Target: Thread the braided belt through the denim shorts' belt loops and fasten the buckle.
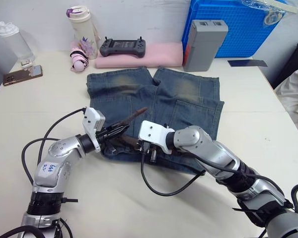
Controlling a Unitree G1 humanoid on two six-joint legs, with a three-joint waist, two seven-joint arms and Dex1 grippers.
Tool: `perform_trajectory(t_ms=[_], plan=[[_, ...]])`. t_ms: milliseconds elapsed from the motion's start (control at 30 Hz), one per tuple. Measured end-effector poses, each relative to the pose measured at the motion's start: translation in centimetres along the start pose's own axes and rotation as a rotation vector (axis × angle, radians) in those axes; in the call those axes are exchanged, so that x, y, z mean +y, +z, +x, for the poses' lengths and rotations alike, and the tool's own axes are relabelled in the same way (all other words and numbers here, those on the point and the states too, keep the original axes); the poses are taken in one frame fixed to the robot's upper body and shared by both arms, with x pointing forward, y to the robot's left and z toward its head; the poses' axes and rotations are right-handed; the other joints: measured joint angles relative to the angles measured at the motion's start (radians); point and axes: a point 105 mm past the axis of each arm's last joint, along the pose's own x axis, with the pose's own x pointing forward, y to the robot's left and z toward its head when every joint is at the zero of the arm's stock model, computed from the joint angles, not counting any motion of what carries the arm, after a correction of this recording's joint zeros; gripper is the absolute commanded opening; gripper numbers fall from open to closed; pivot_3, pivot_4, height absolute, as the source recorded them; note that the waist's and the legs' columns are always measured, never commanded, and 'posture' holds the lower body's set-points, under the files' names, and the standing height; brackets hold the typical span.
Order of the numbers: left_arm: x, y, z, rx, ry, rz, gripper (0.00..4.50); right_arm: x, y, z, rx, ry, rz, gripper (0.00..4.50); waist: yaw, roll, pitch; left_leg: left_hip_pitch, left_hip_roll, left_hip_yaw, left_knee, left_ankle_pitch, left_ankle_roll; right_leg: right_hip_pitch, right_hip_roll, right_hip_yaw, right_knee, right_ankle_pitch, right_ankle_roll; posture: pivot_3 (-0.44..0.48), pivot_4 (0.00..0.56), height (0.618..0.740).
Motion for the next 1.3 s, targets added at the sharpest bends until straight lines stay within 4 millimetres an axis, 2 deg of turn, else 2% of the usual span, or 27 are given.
perform_trajectory(t_ms=[267,633,833,1300], plan=[[-0.1,-0.4,-0.2,-0.001,-0.003,0.032,0.00,0.3,0.1,0.0,-0.001,0.009,-0.012,0.05,0.000,0.000,0.000,0.000,0.000,0.000,0.000,0.000,0.000,0.000,0.000,0.000,0.000,0.000,0.000,0.000,0.150,0.725],[-0.1,-0.7,-0.3,0.000,-0.005,0.030,0.00,-1.0,1.3,-1.3,-0.052,0.032,0.112,0.05,0.000,0.000,0.000,0.000,0.000,0.000,0.000,0.000,0.000,0.000,0.000,0.000,0.000,0.000,0.000,0.000,0.150,0.725],[-0.1,-0.7,-0.3,-0.003,-0.005,0.031,0.00,-1.0,-0.3,-0.4,0.005,0.056,0.169,0.05,0.000,0.000,0.000,0.000,0.000,0.000,0.000,0.000,0.000,0.000,0.000,0.000,0.000,0.000,0.000,0.000,0.150,0.725],[0.0,-0.9,-0.4,0.001,0.006,0.027,0.00,-1.1,0.0,1.2,0.049,0.092,0.113,0.05,-0.011,0.000,0.000,0.002,0.000,0.000,0.001,0.001,0.000,0.001,0.000,0.000,0.003,0.000,0.000,0.000,0.150,0.725]])
